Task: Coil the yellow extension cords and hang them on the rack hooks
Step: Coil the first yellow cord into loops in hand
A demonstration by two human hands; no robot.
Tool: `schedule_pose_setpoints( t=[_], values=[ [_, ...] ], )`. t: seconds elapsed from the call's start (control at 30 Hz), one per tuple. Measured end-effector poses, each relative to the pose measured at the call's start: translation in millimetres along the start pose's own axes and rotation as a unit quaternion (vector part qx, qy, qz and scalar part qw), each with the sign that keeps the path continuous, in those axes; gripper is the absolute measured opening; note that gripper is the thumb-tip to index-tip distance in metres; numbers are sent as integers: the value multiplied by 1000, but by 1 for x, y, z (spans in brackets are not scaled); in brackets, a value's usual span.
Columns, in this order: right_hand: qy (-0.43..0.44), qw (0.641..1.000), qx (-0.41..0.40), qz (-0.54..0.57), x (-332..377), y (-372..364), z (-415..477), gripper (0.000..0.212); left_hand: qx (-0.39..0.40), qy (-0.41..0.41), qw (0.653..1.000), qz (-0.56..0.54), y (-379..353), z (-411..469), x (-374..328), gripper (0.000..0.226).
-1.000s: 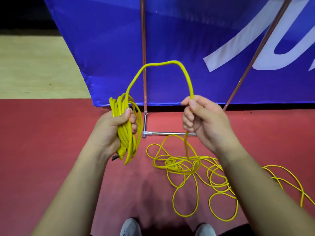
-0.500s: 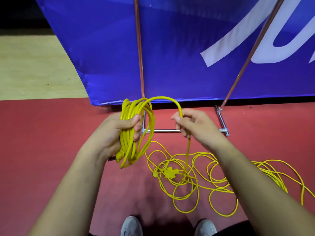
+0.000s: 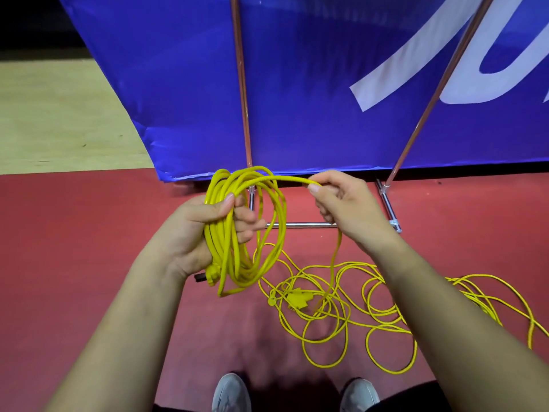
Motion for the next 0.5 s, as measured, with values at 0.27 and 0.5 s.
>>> schedule_pose_setpoints(
  t=[0.27,0.5],
  values=[
    [-177,940,180,-229,-117,-24,-10,17,17,-114,981,-158,7,2,-21,6],
    [-233,955,178,-45,-108,-52,-13,15,-67,-126,988,-61,22,2,-20,20]
  ],
)
Point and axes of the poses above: each hand's wrist, its own z-axis towards the middle knuckle, its own y-axis out of the back of the hand, x = y × z, the point moved 9 cm from there along z, towards the middle knuckle, and after that the axes turned 9 degrees about x, right-handed, at the moved point
